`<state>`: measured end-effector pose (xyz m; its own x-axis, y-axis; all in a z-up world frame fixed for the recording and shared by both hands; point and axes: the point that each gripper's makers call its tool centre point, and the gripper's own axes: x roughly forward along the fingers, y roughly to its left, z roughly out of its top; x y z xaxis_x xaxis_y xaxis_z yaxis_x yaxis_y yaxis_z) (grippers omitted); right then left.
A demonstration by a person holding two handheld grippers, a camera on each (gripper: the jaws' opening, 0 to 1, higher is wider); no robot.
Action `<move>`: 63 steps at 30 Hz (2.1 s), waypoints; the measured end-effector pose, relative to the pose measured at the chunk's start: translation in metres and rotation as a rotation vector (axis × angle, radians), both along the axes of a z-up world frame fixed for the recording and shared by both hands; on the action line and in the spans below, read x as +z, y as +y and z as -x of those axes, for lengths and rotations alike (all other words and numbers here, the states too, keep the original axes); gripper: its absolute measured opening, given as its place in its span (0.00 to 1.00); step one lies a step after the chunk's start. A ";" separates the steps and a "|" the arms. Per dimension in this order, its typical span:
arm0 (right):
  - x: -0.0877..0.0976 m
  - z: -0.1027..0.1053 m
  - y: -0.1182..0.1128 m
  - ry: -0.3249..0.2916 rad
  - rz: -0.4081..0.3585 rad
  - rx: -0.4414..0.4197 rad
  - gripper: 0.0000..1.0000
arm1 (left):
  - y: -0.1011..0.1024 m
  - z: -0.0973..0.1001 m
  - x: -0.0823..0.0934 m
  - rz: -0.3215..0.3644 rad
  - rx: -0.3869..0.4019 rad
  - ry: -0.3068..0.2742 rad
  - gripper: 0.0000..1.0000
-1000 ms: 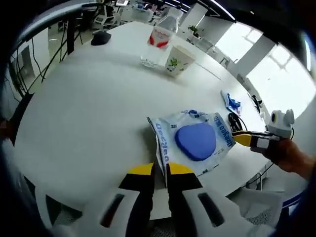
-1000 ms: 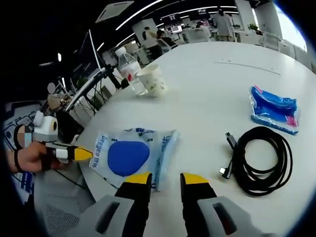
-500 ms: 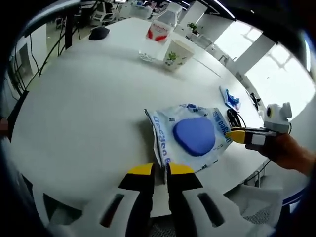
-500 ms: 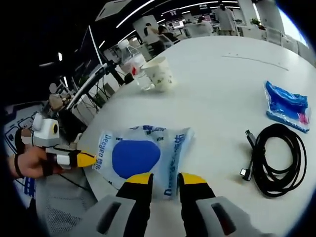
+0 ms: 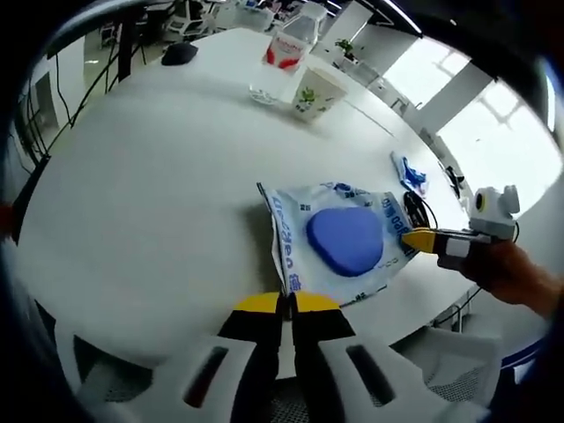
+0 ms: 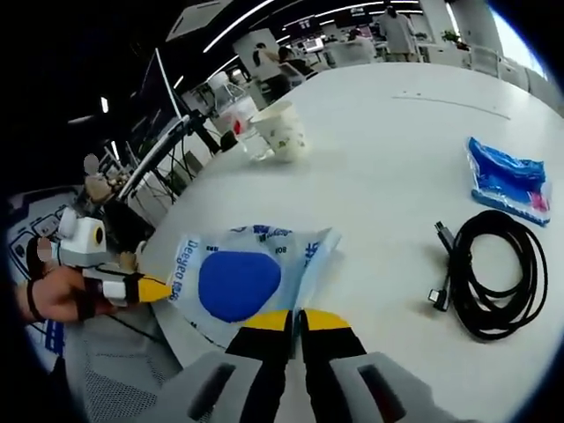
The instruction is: Arrange the tabletop items into an orderly group along one side of the table until the central work area is clear of visible clutter.
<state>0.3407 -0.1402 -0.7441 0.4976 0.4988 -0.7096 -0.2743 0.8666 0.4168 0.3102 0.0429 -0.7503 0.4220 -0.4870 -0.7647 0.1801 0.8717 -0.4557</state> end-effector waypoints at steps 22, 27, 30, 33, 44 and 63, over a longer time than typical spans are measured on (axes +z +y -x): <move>0.030 -0.002 -0.026 -0.087 -0.021 -0.034 0.00 | -0.029 -0.013 0.025 0.034 -0.056 -0.052 0.00; 0.033 -0.003 -0.037 -0.091 -0.022 -0.060 0.00 | -0.041 -0.020 0.031 0.037 -0.089 -0.066 0.00; 0.035 -0.003 -0.042 -0.097 -0.022 -0.071 0.00 | -0.047 -0.024 0.034 0.033 -0.112 -0.075 0.00; 0.037 -0.003 -0.049 -0.103 -0.019 -0.090 0.00 | -0.053 -0.029 0.038 0.035 -0.128 -0.082 0.00; 0.031 0.008 -0.075 -0.091 -0.024 -0.163 0.00 | -0.078 -0.038 0.038 0.036 -0.183 -0.084 0.00; 0.044 -0.043 -0.106 -0.126 -0.001 -0.184 0.00 | -0.111 -0.096 0.046 0.058 -0.182 -0.097 0.00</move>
